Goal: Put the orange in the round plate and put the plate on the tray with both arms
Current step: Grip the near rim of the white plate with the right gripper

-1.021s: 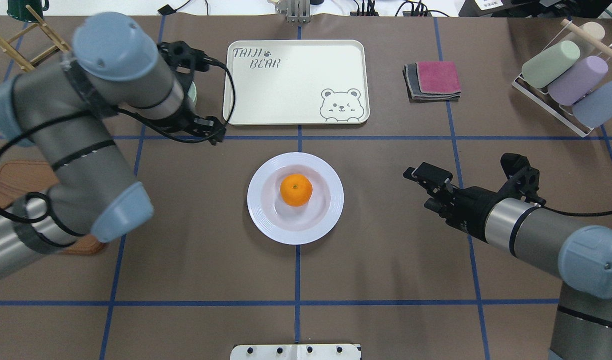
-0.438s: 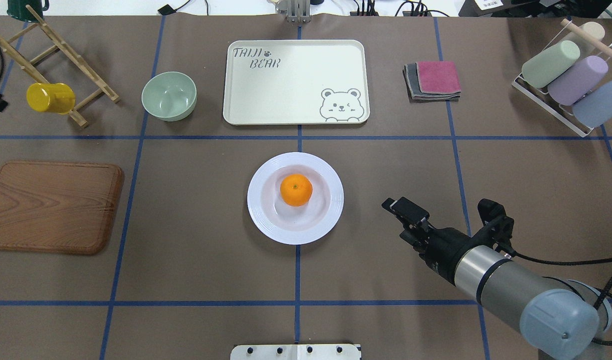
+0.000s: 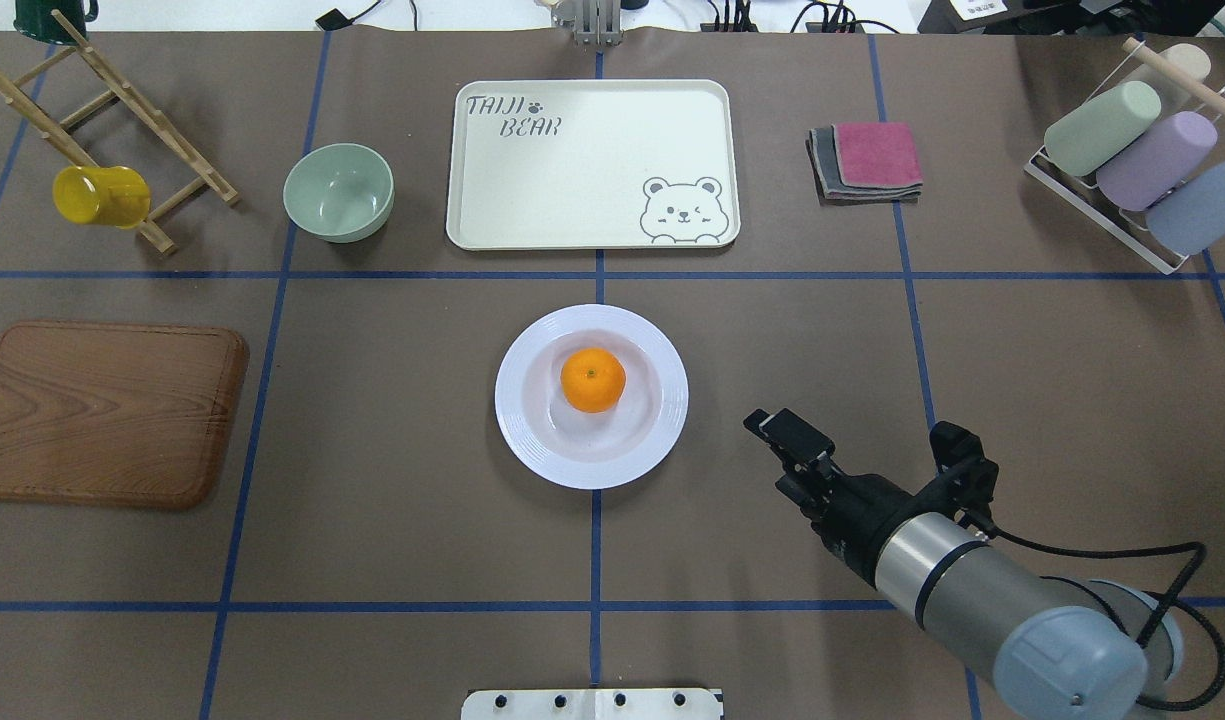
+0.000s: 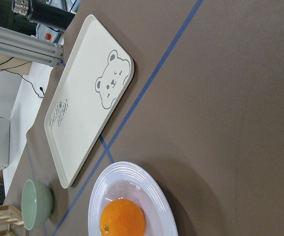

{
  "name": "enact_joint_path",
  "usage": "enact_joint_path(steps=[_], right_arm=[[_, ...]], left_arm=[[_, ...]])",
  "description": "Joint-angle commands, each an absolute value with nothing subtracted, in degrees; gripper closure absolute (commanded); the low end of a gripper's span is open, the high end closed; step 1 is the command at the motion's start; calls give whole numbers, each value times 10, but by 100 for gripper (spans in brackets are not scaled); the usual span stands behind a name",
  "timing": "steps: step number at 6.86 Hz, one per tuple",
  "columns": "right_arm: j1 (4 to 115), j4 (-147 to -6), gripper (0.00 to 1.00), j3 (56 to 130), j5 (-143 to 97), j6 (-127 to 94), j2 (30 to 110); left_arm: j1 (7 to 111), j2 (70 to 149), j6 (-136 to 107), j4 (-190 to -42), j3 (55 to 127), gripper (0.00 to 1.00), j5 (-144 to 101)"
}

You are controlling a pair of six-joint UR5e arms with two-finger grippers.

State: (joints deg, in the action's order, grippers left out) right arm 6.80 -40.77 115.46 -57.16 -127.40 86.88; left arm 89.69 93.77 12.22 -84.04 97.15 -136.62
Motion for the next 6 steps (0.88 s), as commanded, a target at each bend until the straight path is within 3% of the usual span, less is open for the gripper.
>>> enact_joint_path(steps=[1,6], right_arm=[[57,-419,0,1081,-546,-1344,785],[65,-525,2,984,-548,-1398,684]], left_arm=[[909,912,118,-846,959,1,-1386],[909,909,118,-847,960,1,-1387]])
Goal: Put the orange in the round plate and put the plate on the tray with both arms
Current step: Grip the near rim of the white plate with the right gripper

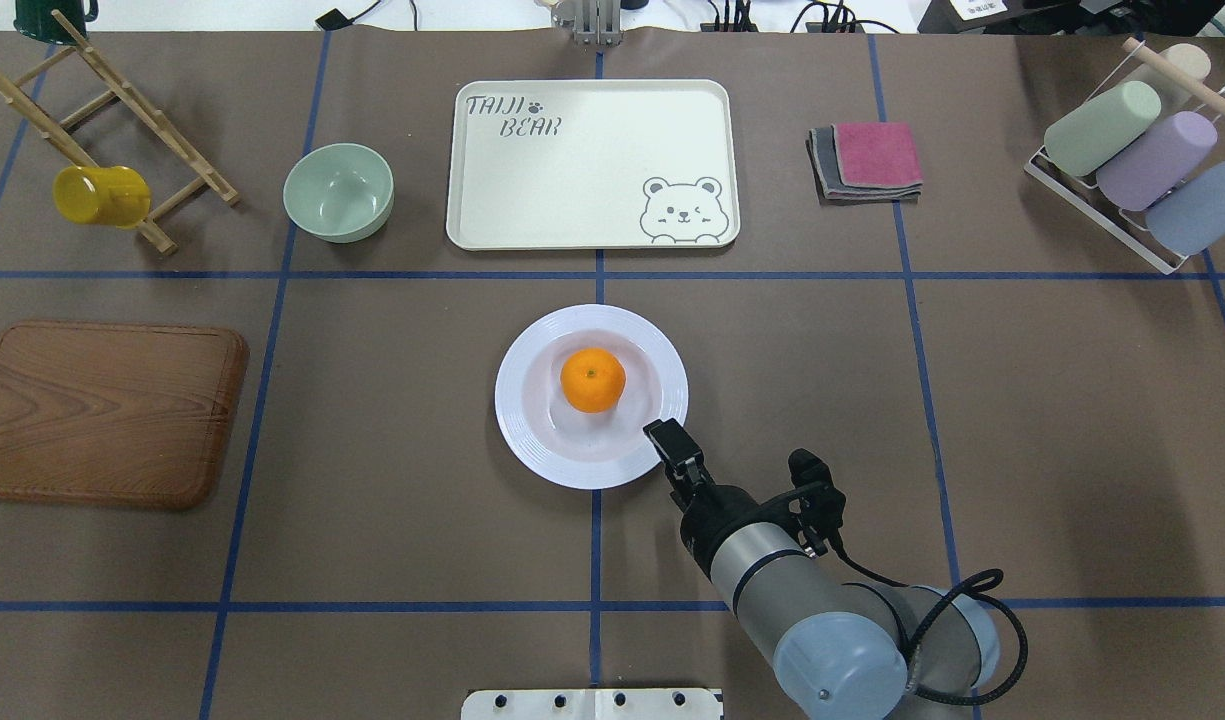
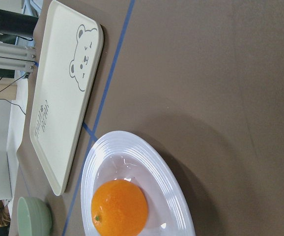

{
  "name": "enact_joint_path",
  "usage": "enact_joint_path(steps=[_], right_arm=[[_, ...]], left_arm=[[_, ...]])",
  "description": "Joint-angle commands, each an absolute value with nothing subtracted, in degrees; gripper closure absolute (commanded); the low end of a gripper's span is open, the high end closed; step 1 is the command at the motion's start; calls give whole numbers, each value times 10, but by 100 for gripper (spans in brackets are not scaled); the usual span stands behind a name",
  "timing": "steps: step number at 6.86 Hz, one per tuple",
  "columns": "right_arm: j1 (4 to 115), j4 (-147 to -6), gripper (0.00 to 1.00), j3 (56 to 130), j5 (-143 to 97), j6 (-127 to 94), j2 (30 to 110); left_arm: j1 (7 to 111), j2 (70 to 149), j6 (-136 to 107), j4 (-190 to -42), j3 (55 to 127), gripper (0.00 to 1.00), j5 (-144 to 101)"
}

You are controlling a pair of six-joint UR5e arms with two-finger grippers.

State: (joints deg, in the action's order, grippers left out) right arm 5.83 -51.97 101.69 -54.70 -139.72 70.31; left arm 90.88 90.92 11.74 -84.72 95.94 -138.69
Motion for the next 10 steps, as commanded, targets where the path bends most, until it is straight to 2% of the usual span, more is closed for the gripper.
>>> enact_joint_path(steps=[1,2,3,4,7,10], right_arm=[[74,-528,4,956,-549,-1398,660],[82,-533,19,943,-550,-1398,644],[83,-532,83,943,-553,-1399,638],[83,-533,100,944,-553,-1398,637],[83,-542,100,948,-552,-1392,638],[90,-538,100,1031,-492,-1390,642]], left_arm=[[909,909,118,-847,958,1,-1387],[909,909,119,-847,958,1,-1387],[909,909,119,-847,957,1,-1387],[909,908,119,-847,956,1,-1387],[910,908,118,-847,957,1,-1387],[910,908,82,-847,961,1,-1387]])
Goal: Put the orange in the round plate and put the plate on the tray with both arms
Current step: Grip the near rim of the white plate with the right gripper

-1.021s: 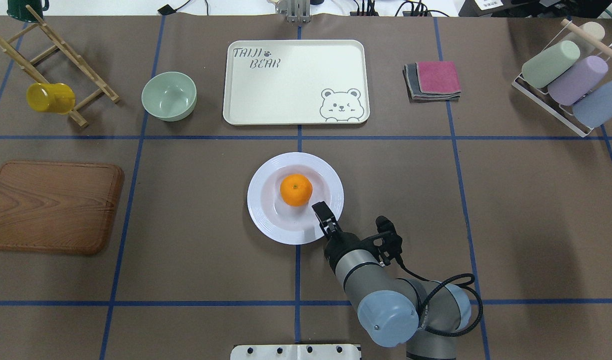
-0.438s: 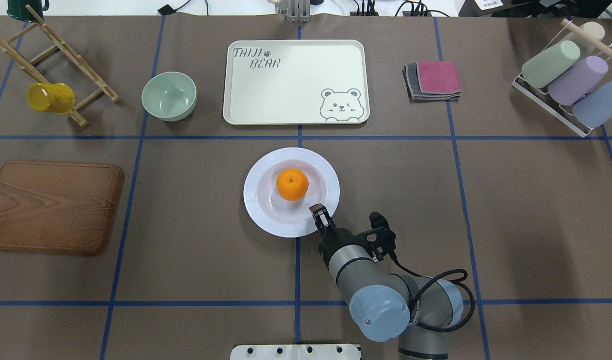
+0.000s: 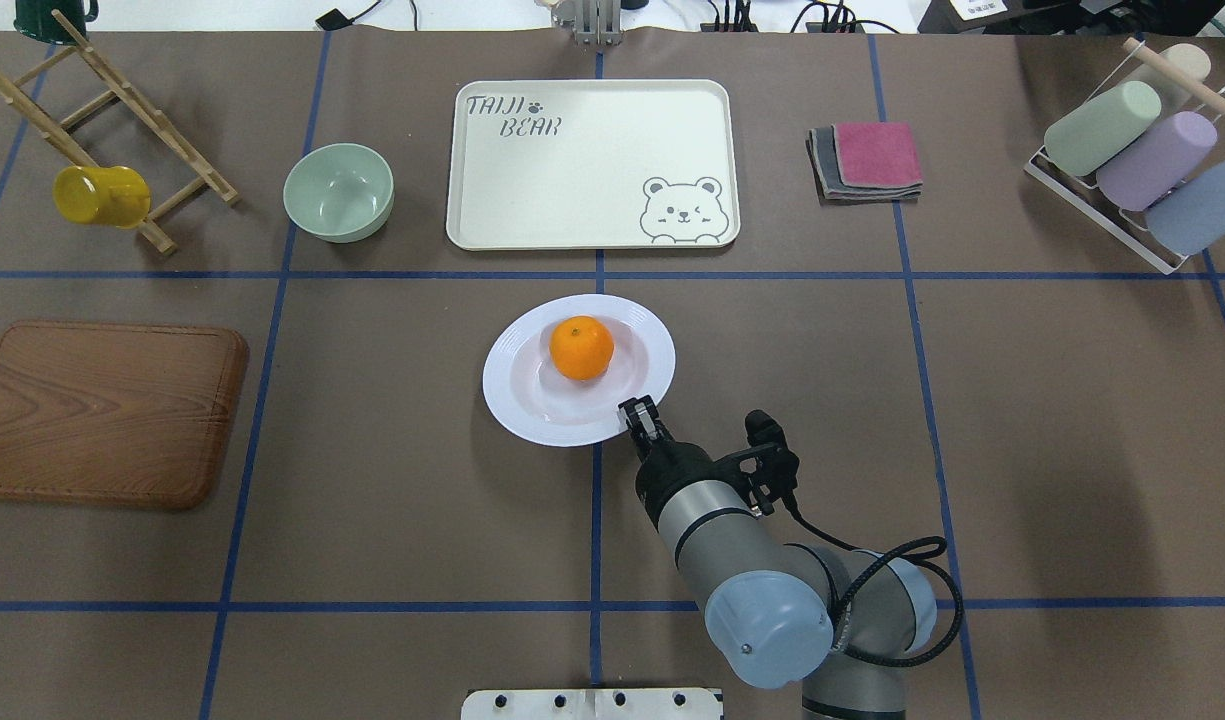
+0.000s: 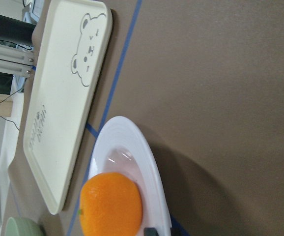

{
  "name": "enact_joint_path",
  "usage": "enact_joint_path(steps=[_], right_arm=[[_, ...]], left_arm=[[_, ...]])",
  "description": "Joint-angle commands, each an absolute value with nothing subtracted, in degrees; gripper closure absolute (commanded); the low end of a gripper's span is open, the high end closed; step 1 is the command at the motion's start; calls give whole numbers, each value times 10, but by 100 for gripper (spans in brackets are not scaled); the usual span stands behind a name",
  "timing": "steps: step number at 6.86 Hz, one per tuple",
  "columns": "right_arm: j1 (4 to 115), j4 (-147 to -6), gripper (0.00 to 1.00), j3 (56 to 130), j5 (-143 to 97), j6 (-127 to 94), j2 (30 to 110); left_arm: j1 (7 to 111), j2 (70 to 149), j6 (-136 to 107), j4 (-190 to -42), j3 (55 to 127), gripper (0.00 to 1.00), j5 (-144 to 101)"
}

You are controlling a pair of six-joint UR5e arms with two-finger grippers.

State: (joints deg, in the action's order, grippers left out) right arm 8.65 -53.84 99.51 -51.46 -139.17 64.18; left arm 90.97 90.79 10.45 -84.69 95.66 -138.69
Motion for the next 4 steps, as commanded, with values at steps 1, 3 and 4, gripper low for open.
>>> enact_joint_path(steps=[1,3,4], right_arm=[[104,-537,100,1042,-485,-1395,637],[143,-538,100,1036,-466,-1421,621],[175,-540,100,1005,-468,-1427,600]], left_arm=[[910,908,73,-847,962,1,-1387],[910,909,73,-848,963,1,-1386],[909,909,71,-848,963,1,-1386]])
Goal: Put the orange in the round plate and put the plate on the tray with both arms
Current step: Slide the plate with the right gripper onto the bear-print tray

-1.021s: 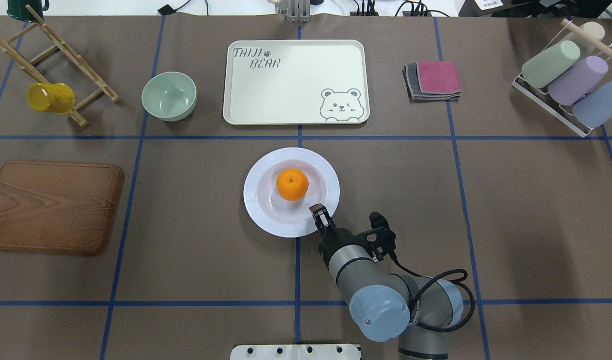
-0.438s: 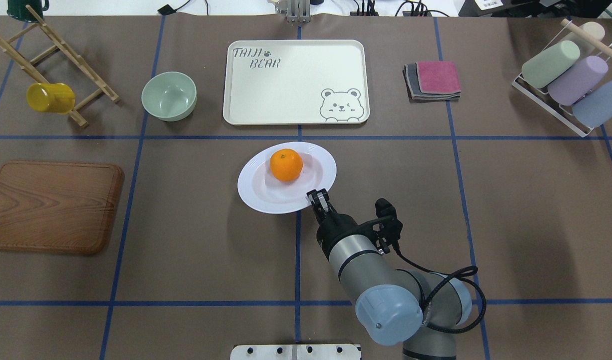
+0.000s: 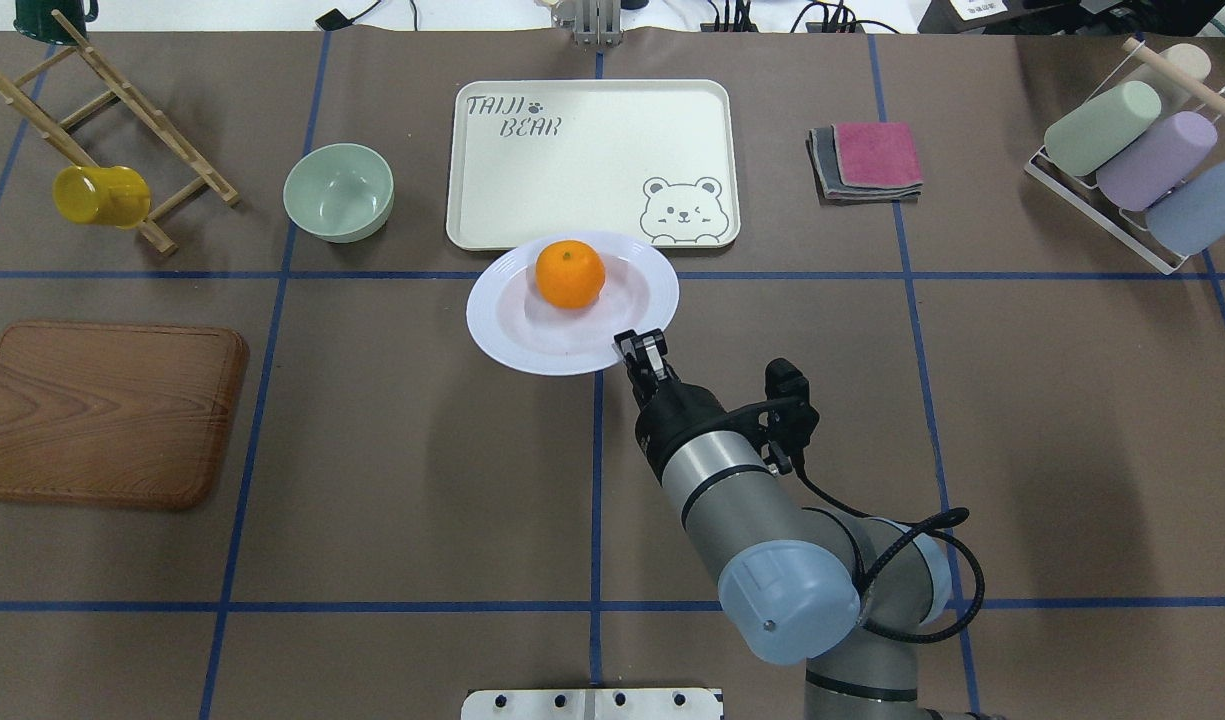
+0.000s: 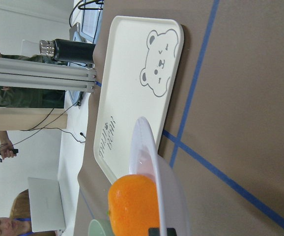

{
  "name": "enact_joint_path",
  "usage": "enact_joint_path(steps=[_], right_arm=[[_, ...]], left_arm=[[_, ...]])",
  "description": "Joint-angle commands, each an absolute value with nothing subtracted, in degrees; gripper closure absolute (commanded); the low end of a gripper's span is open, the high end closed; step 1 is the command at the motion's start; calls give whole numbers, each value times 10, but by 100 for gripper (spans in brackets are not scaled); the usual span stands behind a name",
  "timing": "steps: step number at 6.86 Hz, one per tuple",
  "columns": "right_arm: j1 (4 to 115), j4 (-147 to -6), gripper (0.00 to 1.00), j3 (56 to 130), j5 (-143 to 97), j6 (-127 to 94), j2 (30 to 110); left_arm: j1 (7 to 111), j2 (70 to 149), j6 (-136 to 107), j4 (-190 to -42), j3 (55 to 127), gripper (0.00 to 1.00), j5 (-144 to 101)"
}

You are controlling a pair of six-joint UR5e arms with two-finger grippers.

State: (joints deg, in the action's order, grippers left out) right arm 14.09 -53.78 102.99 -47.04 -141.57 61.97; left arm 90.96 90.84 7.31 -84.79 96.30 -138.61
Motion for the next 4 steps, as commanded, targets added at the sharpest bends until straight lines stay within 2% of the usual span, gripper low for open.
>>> enact_joint_path(steps=[1,2,4], right_arm=[[207,-540,100,918,-475,-1440,543],[247,-539,100,800,-506,-1471,472],[283,-500,100,608,-528,-1494,380]], left_arm=[[909,911,69,-848,963,1,-1386],[908,916,54,-848,964,1,-1386],[908,919,20,-848,978,1,-1385]])
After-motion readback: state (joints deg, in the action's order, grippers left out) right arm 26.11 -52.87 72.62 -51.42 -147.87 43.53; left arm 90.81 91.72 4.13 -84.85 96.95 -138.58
